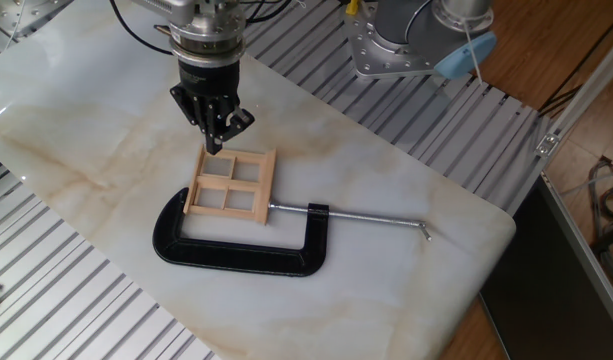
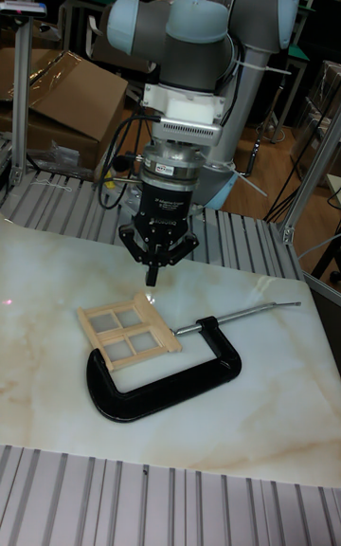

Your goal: Open a sliding window

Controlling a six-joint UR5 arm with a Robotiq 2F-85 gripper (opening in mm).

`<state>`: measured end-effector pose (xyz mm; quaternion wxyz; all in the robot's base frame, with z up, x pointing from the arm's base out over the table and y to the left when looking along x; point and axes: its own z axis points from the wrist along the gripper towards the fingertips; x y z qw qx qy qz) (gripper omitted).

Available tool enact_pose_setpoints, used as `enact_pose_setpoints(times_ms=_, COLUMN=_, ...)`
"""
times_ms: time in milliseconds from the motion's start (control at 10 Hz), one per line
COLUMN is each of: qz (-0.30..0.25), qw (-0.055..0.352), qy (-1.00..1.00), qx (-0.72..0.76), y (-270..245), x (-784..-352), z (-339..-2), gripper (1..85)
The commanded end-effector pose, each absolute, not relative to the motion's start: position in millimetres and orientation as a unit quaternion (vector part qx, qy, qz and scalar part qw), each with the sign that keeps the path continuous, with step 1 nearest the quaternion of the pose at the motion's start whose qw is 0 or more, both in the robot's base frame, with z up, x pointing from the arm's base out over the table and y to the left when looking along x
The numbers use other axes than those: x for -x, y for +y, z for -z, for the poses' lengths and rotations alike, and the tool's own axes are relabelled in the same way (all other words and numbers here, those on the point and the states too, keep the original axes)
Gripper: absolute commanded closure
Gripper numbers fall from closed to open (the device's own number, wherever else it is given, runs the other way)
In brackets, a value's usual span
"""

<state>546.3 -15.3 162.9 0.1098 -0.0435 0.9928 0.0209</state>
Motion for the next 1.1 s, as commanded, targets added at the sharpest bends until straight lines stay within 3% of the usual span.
enact_pose_setpoints(times_ms=0, qz=-0.022, qw=0.104, qy=0.993, qx=0.055, y=-15, x=-543, z=-164, gripper=85.0)
enact_pose_setpoints(times_ms=200, qz=-0.027, qw=0.095, qy=0.992, qx=0.075, y=-14, x=-536, z=-162, gripper=85.0)
enact_pose_setpoints(times_ms=700, qz=-0.047, qw=0.116, qy=0.986, qx=0.113, y=-62, x=-477, z=-144, gripper=85.0)
enact_pose_setpoints(times_ms=1000, qz=-0.042, qw=0.125, qy=0.986, qx=0.103, y=-62, x=-479, z=-135, gripper=85.0)
